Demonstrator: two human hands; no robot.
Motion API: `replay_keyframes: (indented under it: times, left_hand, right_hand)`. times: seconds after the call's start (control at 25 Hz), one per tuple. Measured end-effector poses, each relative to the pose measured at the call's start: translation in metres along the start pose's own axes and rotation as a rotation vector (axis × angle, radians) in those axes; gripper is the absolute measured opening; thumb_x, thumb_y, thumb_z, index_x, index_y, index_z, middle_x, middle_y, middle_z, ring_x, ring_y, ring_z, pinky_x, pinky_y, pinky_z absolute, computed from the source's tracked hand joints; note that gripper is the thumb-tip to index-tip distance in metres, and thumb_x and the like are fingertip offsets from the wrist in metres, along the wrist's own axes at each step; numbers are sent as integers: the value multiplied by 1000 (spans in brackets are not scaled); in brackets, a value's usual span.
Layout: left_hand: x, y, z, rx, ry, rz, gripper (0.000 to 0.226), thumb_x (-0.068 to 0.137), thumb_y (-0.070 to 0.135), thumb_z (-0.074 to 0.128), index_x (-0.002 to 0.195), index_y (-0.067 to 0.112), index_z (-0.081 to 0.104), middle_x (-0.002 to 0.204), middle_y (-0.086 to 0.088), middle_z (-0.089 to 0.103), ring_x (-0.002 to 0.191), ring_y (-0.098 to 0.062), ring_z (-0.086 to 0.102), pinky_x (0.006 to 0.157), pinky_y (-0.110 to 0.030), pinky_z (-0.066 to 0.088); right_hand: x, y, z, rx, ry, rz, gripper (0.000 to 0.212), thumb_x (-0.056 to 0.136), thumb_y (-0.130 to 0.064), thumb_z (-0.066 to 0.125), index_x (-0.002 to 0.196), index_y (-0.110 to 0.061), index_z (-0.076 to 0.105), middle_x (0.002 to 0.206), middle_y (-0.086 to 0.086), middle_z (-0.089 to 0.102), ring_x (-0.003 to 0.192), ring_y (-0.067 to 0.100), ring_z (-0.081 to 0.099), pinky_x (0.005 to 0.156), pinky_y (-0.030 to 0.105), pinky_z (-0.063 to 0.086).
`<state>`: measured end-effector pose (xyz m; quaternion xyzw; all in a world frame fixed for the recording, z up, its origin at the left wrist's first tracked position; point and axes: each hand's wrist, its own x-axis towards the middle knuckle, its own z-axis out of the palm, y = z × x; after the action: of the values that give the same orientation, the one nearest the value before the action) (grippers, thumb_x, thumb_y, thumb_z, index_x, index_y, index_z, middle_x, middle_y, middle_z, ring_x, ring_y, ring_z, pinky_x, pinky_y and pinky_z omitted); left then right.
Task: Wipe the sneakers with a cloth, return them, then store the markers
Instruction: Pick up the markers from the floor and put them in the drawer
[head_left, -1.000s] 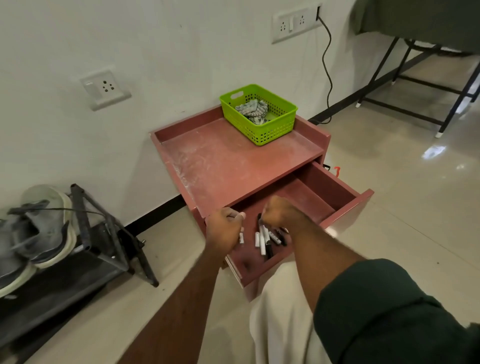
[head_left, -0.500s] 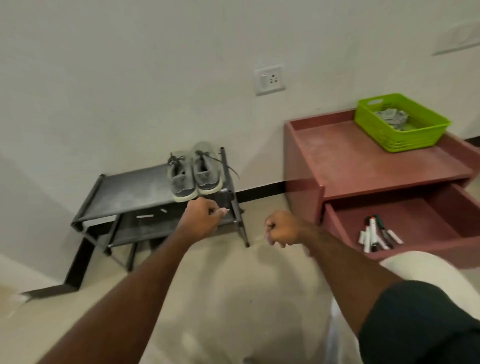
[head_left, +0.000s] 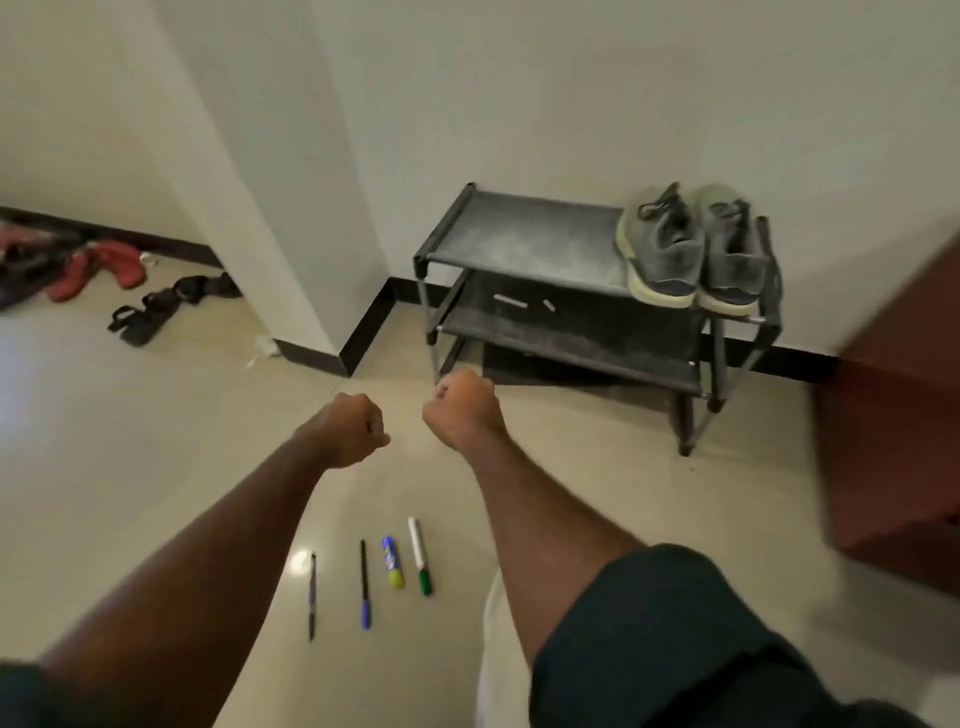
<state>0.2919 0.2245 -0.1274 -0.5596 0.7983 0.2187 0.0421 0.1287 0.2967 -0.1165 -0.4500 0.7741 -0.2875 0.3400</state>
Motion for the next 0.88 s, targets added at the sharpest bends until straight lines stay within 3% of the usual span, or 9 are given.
replay_keyframes:
  times: [0.2,0.32,0.44,0.56,0.72,0.88]
  left_hand:
    - [1,-112,81,-169,2,-280,15,85,29,71,71,25,67,77,-2,69,73,-20,67,73,-39,61]
    - [-21,-155,165,-230,-59,-481,8,86,29,71,87,21,70,95,-7,67,85,-27,66,78,-38,58]
    - [-35,-183,228,-342,72,-708,21,87,26,71,106,18,67,104,-6,67,91,-28,65,78,-38,55]
    - [-47,-203,266,-408,214,-891,33,86,24,73,116,14,62,110,-11,65,98,-32,64,81,-42,54]
    - [-57,-211,304,-479,183,-975,23,84,23,73,103,13,64,98,-8,65,85,-30,60,73,-35,50]
    - [-54,-214,318,-415,153,-961,11,84,20,67,94,17,69,93,-8,67,82,-31,63,75,-38,55]
  right_hand:
    - [3,64,128,-151,-242,164,18,78,-16,60,92,-14,71,108,8,69,98,30,66,78,28,54]
    - [10,96,177,-298,-353,155,24,80,-18,59,101,-15,71,112,10,67,100,33,66,81,33,57]
    - [12,127,221,-521,-442,16,30,88,-16,56,116,-16,65,124,12,59,110,35,63,88,35,55]
    - [3,135,269,-633,-578,-229,30,92,-5,50,115,-18,63,124,13,57,112,36,62,82,33,49]
    - [-16,149,326,-686,-637,-387,23,95,-8,52,114,-16,63,115,13,59,102,36,63,73,35,47]
    - [-24,175,334,-807,-634,-404,19,98,-13,56,115,-13,65,114,11,55,104,32,62,79,37,51]
